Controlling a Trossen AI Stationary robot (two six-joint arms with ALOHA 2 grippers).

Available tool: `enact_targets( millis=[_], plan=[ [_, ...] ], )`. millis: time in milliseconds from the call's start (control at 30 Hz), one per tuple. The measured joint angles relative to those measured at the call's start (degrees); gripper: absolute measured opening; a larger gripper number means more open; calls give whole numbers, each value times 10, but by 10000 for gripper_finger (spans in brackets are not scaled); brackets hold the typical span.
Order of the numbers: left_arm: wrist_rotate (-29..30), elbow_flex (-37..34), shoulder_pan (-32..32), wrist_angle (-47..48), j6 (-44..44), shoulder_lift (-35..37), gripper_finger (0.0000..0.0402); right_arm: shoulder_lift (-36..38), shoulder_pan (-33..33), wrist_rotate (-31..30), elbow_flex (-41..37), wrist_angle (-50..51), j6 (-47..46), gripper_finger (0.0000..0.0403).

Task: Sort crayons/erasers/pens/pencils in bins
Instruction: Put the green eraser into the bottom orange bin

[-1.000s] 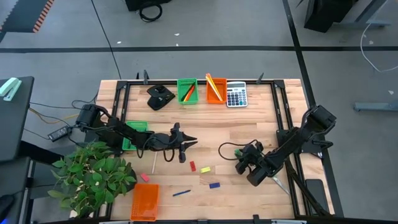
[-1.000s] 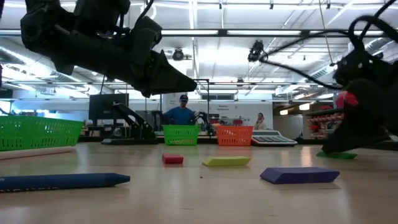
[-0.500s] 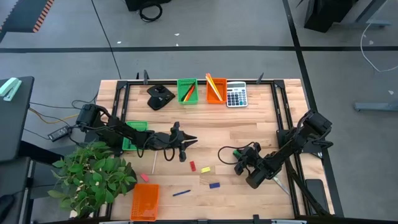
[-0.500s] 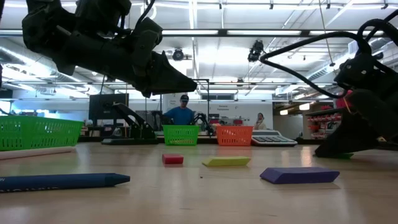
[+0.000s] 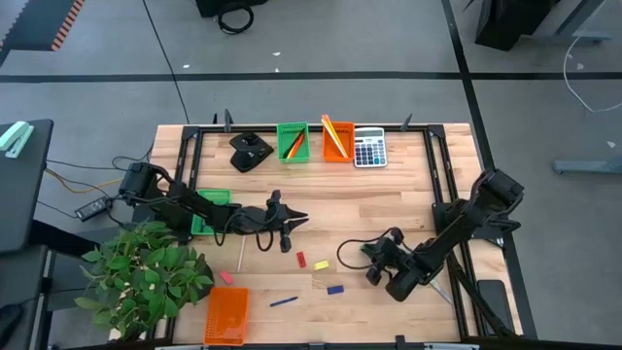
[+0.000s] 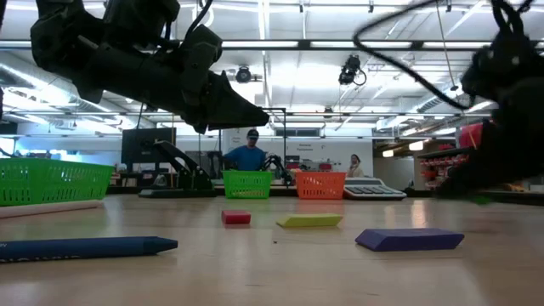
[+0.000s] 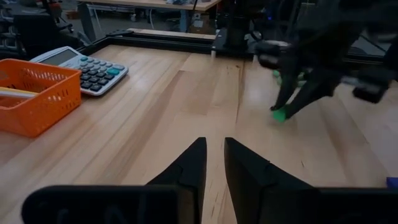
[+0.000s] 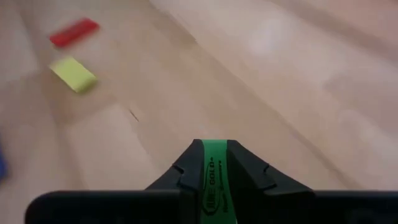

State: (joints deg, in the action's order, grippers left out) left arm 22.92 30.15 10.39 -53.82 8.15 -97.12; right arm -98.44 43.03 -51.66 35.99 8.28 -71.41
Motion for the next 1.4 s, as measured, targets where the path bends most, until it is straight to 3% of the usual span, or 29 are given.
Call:
enact_targets(
  millis=[300, 433, 533, 667, 800, 1000, 1200, 1400],
  plan=[
    [0, 0, 10, -1, -3, 0, 55, 80, -1, -77, 35, -1, 159, 62],
    [-18, 0, 25, -11, -75, 0, 60, 103, -19, -110, 36, -5, 182, 63],
    [-25, 0, 38, -24, -168, 0, 67, 104, -45, -109, 36, -66, 232, 63],
    [-26, 0, 44, -22, -282, 0, 78, 102, -85, -41, 36, -226, 382, 63],
    [-17, 0, 42, -18, -342, 0, 100, 102, -124, 51, 36, -350, 489, 63],
    [-18, 0, 42, -27, -494, 0, 154, 102, -180, 181, 36, -376, 484, 64],
    [-52, 15, 38, -50, -538, 0, 213, 102, -198, 205, 36, -387, 497, 64],
    [-93, 96, 26, -35, -556, -24, 230, 102, -213, 232, 36, -389, 498, 64]
  ],
)
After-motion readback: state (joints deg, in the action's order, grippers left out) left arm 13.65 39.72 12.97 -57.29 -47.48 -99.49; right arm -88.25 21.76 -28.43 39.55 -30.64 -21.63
